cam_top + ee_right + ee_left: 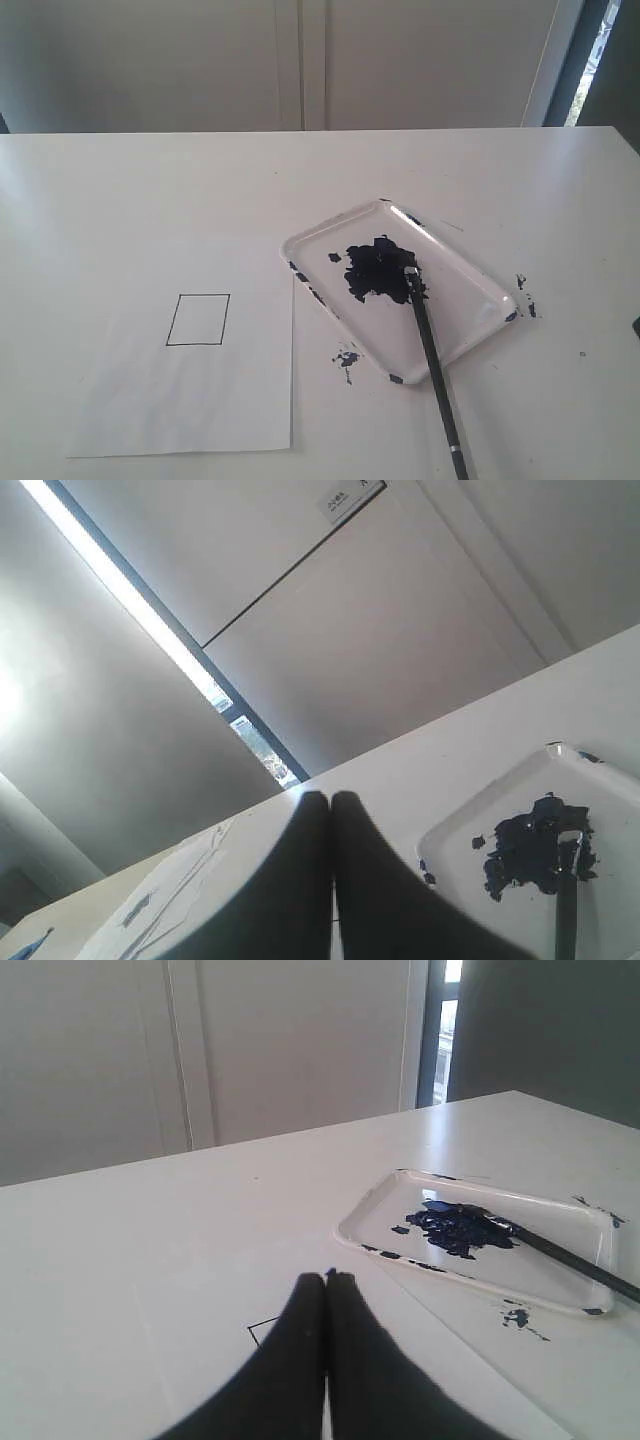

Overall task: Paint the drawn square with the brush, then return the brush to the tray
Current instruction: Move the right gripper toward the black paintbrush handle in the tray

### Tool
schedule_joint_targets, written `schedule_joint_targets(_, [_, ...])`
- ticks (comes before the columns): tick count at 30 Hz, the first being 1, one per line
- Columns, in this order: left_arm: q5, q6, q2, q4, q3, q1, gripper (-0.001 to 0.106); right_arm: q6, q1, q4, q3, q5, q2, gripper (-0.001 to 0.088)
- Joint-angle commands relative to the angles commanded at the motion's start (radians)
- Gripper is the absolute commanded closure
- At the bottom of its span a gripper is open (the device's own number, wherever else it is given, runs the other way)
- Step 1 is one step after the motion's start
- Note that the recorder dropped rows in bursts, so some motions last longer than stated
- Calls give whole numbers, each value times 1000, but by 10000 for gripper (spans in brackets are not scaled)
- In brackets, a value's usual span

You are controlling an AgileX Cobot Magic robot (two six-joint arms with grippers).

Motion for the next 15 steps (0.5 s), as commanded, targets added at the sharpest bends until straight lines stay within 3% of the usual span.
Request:
schedule_joint_targets(11, [0,0,0,0,0,0,1053,0,-12,0,0,-11,0,868])
schedule_joint_targets(14, [0,0,0,0,0,0,1053,-35,-37,-3,-35,-11,88,868])
schedule_joint_targets(15, [0,0,0,0,0,0,1053,-73,-58,-3,-88,-19,208,868])
